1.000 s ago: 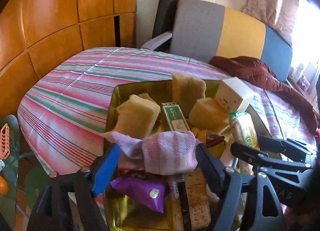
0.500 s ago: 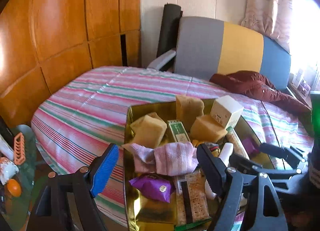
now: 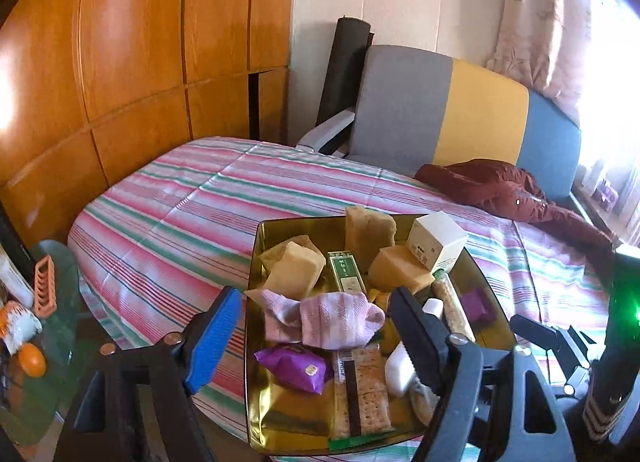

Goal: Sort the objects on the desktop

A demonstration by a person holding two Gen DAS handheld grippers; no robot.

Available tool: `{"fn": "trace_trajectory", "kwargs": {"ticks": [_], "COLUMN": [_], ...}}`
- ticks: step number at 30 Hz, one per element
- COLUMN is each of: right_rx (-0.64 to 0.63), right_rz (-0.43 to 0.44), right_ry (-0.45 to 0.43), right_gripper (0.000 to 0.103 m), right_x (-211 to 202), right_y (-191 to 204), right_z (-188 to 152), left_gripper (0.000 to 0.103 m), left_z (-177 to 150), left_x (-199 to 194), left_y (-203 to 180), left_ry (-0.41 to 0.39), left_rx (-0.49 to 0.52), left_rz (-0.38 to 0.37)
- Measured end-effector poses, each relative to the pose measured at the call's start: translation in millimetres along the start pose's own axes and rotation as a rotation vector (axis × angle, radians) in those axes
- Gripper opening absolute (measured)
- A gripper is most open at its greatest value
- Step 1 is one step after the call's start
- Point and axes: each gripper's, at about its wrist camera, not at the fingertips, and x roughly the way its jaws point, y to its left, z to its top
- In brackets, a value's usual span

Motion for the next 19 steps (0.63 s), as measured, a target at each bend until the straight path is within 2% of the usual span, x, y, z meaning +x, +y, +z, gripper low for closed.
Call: {"fn": "trace_trajectory", "kwargs": {"ticks": [9, 14, 19], "right_rx": [-0.016, -0.018, 0.002], "right_rz": [-0.014, -0.018, -0.020], "right_ry": [0.002, 0.002, -0.012], "right_gripper": [0.092, 0.092, 0.092], "right_x": [-2.6, -2.9, -6.7], "right_y": [4.5, 4.9, 0.5], "right_z": [-4.0, -5.9, -5.7], "left_gripper": [0.071, 0.063, 0.063], "left_z": [-6.4, -9.0, -8.5], "left_x": [0.0, 0.3, 2.7], "left_y": [-2.2, -2.5, -1.3], "left_ry": [-0.021, -0.036, -0.025], "left_rx": [0.035, 0.044, 0.046], "left_rz": [0.034, 0.062, 0.054]}}
